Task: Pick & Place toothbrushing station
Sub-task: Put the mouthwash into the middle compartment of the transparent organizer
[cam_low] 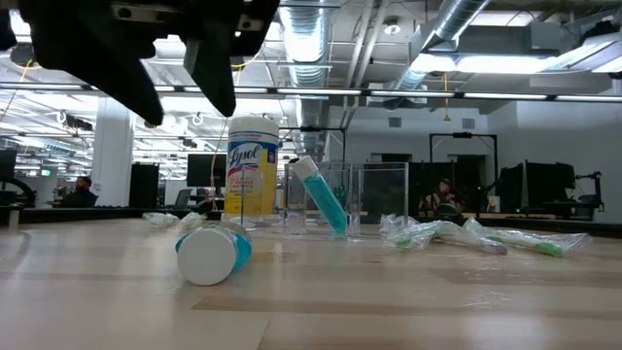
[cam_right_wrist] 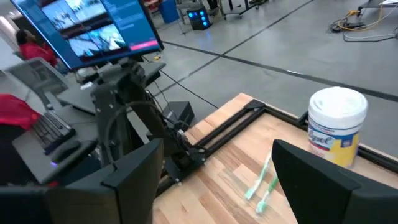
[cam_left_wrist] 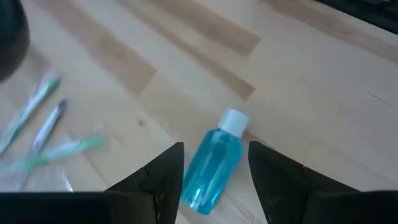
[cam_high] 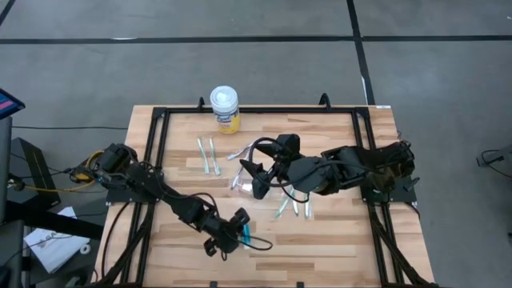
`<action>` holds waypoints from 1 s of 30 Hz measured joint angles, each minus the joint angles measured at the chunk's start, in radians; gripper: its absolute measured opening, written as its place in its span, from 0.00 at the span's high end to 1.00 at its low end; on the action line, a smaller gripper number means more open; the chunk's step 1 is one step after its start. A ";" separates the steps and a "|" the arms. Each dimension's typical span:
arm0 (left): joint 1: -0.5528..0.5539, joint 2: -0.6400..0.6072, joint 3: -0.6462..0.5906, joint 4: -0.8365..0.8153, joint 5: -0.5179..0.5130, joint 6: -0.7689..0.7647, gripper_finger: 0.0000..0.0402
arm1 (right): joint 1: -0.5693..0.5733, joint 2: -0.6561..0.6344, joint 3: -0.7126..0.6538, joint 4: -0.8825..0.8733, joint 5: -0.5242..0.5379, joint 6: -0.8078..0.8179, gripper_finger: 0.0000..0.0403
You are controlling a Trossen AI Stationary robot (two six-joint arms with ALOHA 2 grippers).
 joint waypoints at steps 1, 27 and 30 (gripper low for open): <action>0.000 0.000 0.000 0.000 -0.004 -0.029 0.57 | 0.000 0.000 0.007 0.002 -0.002 0.001 0.28; 0.002 0.011 -0.001 0.034 0.007 0.065 0.57 | 0.003 -0.001 0.049 0.007 0.004 -0.032 0.28; 0.011 0.013 -0.001 0.034 0.035 0.096 0.57 | 0.003 0.000 0.049 0.007 0.004 -0.035 0.28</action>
